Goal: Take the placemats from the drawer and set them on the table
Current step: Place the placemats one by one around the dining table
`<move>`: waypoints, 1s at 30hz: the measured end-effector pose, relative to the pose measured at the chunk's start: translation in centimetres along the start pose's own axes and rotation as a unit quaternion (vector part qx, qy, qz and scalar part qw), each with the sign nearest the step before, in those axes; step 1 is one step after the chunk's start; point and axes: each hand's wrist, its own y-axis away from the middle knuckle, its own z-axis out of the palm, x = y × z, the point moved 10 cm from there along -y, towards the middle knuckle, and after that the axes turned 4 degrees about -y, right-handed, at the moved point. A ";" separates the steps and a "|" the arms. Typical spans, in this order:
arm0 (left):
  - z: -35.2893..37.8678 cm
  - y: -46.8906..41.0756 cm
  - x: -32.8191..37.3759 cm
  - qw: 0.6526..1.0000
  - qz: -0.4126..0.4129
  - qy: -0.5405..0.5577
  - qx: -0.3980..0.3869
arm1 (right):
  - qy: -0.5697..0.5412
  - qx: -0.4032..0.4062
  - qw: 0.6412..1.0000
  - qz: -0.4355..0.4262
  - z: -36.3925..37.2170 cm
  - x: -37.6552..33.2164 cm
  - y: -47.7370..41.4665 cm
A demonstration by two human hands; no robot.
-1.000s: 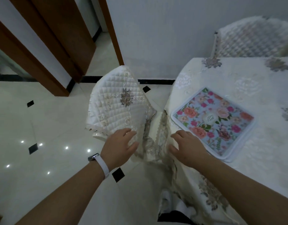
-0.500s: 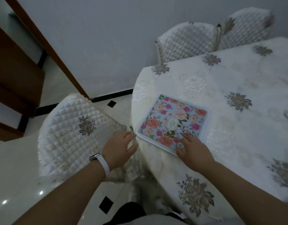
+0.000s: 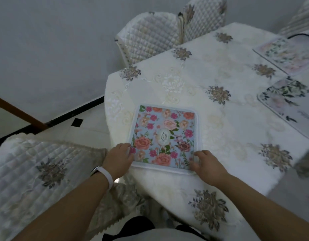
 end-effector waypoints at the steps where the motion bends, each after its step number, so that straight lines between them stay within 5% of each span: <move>1: 0.0 -0.7 -0.1 1.000 -0.006 0.020 -0.007 | -0.030 -0.005 0.999 0.019 0.3 0.1 -0.4; 7: 0.2 -4.7 -1.3 0.989 -0.054 0.132 -0.033 | -0.163 0.025 0.981 0.106 0.9 0.7 -2.3; 16: -0.3 -9.1 -1.1 0.975 -0.106 0.193 -0.007 | -0.371 0.088 0.897 0.224 0.2 2.0 -3.9; 23: -0.1 -9.2 -1.3 0.956 -0.167 0.239 0.022 | -0.440 0.053 0.867 0.229 0.8 1.6 -5.1; 30: -1.5 -7.5 0.4 0.952 -0.131 0.272 0.046 | -0.430 0.078 0.880 0.185 -0.8 0.4 -4.7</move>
